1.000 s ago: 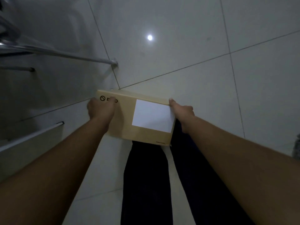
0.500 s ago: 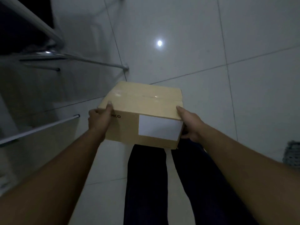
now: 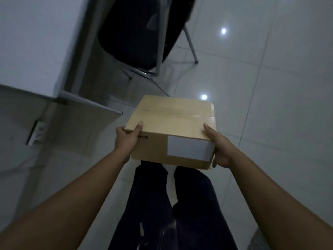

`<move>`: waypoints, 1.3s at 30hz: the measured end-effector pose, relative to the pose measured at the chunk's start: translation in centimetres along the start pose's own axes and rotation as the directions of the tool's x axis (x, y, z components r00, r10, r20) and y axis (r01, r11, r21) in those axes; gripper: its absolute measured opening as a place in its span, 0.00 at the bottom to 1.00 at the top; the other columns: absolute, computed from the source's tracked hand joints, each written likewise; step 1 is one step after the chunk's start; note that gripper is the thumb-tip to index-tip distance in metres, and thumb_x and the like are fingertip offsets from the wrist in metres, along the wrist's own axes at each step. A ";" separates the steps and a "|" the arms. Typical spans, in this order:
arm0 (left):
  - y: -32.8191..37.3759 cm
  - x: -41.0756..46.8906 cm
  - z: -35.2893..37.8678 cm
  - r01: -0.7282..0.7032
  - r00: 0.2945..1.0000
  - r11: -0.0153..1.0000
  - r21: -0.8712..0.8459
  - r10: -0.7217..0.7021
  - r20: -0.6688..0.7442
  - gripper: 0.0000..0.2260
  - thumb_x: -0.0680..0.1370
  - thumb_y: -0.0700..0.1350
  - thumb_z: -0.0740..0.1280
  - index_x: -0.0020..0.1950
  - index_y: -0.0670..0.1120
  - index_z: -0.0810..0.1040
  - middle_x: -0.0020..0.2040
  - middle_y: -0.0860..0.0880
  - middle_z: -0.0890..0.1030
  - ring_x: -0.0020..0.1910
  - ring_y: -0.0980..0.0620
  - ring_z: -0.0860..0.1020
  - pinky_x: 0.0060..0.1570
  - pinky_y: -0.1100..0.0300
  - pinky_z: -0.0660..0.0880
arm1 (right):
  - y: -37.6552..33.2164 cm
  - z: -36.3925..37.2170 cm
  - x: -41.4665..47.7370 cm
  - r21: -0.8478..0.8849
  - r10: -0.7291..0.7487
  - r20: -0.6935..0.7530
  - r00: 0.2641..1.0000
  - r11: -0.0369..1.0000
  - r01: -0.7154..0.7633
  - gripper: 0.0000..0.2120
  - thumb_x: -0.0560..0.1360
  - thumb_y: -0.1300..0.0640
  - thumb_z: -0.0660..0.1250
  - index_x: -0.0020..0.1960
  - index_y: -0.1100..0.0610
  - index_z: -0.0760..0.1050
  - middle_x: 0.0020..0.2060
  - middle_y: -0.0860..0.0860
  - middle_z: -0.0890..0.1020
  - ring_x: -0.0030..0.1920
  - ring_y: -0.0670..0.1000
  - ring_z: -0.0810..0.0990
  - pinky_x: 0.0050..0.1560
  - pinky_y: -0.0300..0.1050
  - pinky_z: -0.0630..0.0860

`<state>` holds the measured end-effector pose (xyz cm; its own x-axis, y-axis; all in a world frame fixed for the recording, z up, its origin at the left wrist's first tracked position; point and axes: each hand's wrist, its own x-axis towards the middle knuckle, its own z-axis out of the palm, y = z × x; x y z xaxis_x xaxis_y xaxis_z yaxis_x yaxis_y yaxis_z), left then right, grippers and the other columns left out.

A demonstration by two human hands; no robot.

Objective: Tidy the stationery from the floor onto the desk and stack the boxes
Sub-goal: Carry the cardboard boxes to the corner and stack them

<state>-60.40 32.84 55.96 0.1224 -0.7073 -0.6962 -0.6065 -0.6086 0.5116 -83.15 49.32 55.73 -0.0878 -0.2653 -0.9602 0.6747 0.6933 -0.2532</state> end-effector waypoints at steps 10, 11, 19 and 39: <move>-8.0 -8.0 -11.3 0.006 0.975 0.922 -0.386 -0.090 -0.201 0.26 0.72 0.61 0.69 0.63 0.47 0.72 0.56 0.50 0.77 0.52 0.49 0.76 0.48 0.56 0.72 | 0.8 8.5 -6.0 -0.326 -0.102 0.157 0.982 0.934 0.149 0.53 0.54 0.31 0.78 0.71 0.48 0.61 0.64 0.55 0.74 0.61 0.62 0.76 0.52 0.70 0.75; -9.1 -8.3 -12.3 0.012 0.968 0.911 -0.413 -0.113 -0.223 0.26 0.72 0.61 0.69 0.63 0.47 0.72 0.56 0.50 0.76 0.52 0.49 0.76 0.48 0.56 0.72 | 1.3 9.9 -6.5 -0.355 -0.098 0.188 0.977 0.921 0.160 0.52 0.55 0.32 0.78 0.71 0.47 0.61 0.64 0.54 0.74 0.61 0.62 0.76 0.52 0.69 0.76; -22.4 -11.7 -23.6 -0.005 0.914 0.797 -0.604 -0.242 -0.326 0.21 0.73 0.60 0.68 0.58 0.48 0.70 0.55 0.50 0.75 0.52 0.48 0.74 0.50 0.54 0.72 | 10.3 23.6 -10.1 -0.574 -0.081 0.362 0.929 0.765 0.291 0.32 0.69 0.43 0.72 0.69 0.45 0.64 0.61 0.54 0.75 0.57 0.60 0.76 0.48 0.63 0.79; -53.8 -23.4 -53.6 -0.250 0.496 0.462 -0.851 -0.693 -0.523 0.34 0.65 0.68 0.69 0.63 0.48 0.75 0.59 0.47 0.80 0.56 0.44 0.78 0.58 0.42 0.76 | 40.8 66.3 -19.0 -0.769 0.330 0.639 0.695 0.286 0.572 0.34 0.68 0.43 0.74 0.71 0.46 0.65 0.65 0.52 0.73 0.62 0.63 0.72 0.50 0.76 0.72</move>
<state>11.52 62.87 71.73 0.8919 -0.1168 -0.4369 0.3572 -0.4106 0.8389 -5.37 38.28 71.48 0.6295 -0.3840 -0.6755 -0.4212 0.5619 -0.7119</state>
